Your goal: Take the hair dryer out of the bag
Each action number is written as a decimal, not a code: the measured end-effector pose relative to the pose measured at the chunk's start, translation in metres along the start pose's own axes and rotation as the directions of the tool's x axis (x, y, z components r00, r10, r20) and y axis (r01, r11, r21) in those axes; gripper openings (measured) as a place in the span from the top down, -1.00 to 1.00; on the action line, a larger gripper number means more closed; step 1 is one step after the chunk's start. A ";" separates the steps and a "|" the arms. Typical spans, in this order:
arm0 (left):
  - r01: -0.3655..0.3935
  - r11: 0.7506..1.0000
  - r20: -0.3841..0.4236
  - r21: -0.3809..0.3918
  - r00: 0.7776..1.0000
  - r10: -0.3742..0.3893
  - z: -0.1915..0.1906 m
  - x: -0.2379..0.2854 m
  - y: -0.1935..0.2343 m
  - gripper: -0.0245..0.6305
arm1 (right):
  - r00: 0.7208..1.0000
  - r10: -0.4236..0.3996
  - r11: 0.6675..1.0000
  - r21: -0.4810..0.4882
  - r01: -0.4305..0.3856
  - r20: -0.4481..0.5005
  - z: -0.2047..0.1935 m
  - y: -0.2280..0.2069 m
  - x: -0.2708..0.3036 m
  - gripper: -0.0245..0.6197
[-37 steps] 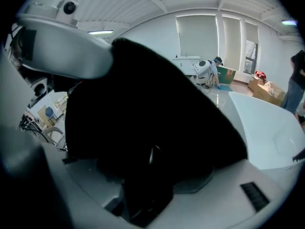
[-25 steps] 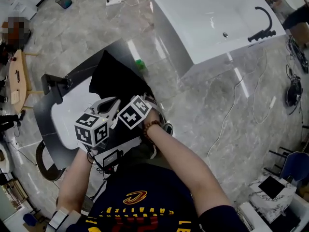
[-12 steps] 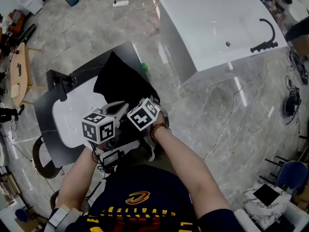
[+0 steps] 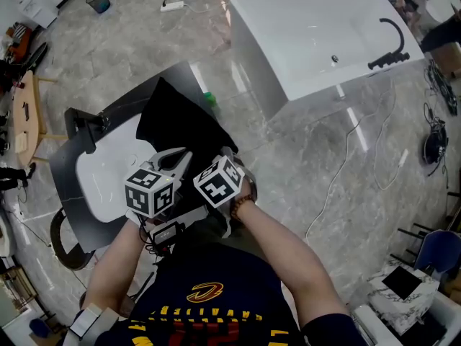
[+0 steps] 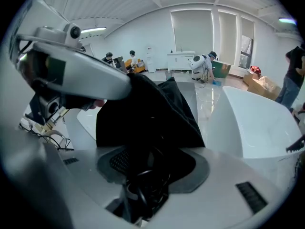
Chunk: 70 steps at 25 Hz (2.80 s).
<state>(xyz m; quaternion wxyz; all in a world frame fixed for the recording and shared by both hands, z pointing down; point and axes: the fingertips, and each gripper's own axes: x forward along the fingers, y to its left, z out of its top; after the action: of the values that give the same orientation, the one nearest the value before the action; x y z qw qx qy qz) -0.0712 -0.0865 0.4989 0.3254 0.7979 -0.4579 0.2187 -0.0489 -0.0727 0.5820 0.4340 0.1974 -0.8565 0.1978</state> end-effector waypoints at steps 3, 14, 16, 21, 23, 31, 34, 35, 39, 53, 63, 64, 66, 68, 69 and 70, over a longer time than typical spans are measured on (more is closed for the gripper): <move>-0.005 1.000 -0.006 0.013 1.000 0.005 0.001 0.000 0.000 0.88 | 1.000 -0.004 1.000 0.015 0.004 -0.001 -0.017 0.000 -0.009 0.32; 0.006 0.999 -0.037 0.032 0.999 -0.005 -0.010 0.006 -0.014 0.88 | 1.000 -0.014 1.000 0.022 0.014 0.014 -0.053 -0.008 -0.011 0.31; 0.007 1.000 -0.041 0.029 0.999 -0.006 -0.013 0.007 -0.016 0.88 | 1.000 -0.011 1.000 0.018 0.011 0.023 -0.055 -0.007 -0.010 0.31; 0.003 1.000 -0.042 0.015 0.999 -0.002 -0.016 0.006 -0.018 0.88 | 1.000 -0.019 1.000 0.005 0.019 0.024 -0.056 -0.008 -0.008 0.31; 0.002 1.000 -0.042 0.007 0.999 -0.002 -0.017 0.006 -0.018 0.88 | 0.999 -0.033 0.999 0.005 0.033 0.008 -0.057 -0.009 -0.006 0.27; 0.008 1.000 -0.038 0.002 0.999 -0.008 -0.021 0.007 -0.021 0.88 | 0.996 -0.017 1.000 0.012 0.018 -0.084 -0.057 -0.006 0.008 0.19; 0.009 1.000 -0.039 0.000 0.999 -0.009 -0.023 0.007 -0.021 0.88 | 0.995 -0.004 1.000 0.021 0.006 -0.104 -0.058 -0.005 0.009 0.19; 0.010 1.000 -0.039 0.000 0.999 -0.010 -0.023 0.006 -0.021 0.88 | 0.994 -0.005 1.000 0.016 0.007 -0.108 -0.057 -0.005 0.010 0.19; 0.013 1.000 -0.038 0.003 0.999 -0.013 -0.022 0.006 -0.023 0.88 | 0.991 -0.041 0.999 -0.036 0.037 -0.127 -0.055 -0.005 0.011 0.19; 0.010 1.000 -0.031 -0.004 0.999 -0.010 -0.023 0.004 -0.023 0.88 | 0.986 -0.037 0.999 -0.044 0.030 -0.160 -0.052 -0.012 0.012 0.17; 0.003 1.000 -0.031 -0.008 0.999 -0.004 -0.024 0.001 -0.016 0.88 | 0.990 -0.033 0.998 0.040 0.039 -0.138 -0.068 -0.003 -0.006 0.20; 0.005 1.000 -0.035 -0.001 0.999 -0.005 -0.025 0.002 -0.018 0.88 | 0.990 -0.035 0.998 0.043 0.042 -0.137 -0.070 -0.002 -0.009 0.20; 0.011 1.000 -0.044 0.021 0.999 -0.010 -0.027 0.003 -0.023 0.88 | 0.990 -0.049 0.998 0.039 0.054 -0.135 -0.071 -0.002 -0.013 0.20; 0.024 0.999 -0.053 0.045 0.998 -0.022 -0.029 0.005 -0.031 0.88 | 0.990 -0.062 0.997 0.033 0.067 -0.129 -0.071 -0.003 -0.017 0.20; 0.032 0.998 -0.056 0.056 0.998 -0.029 -0.030 0.006 -0.036 0.88 | 0.990 -0.063 0.997 0.033 0.068 -0.125 -0.070 -0.002 -0.019 0.20; 0.041 0.997 -0.059 0.069 0.998 -0.037 -0.030 0.006 -0.041 0.88 | 0.991 -0.059 0.997 0.037 0.064 -0.120 -0.069 -0.001 -0.021 0.20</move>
<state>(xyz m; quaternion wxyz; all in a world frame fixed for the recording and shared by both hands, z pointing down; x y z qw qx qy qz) -0.0335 -0.0533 0.5109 0.3145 0.8109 -0.4246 0.2514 0.0084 -0.0350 0.6025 0.4859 0.2205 -0.8185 0.2129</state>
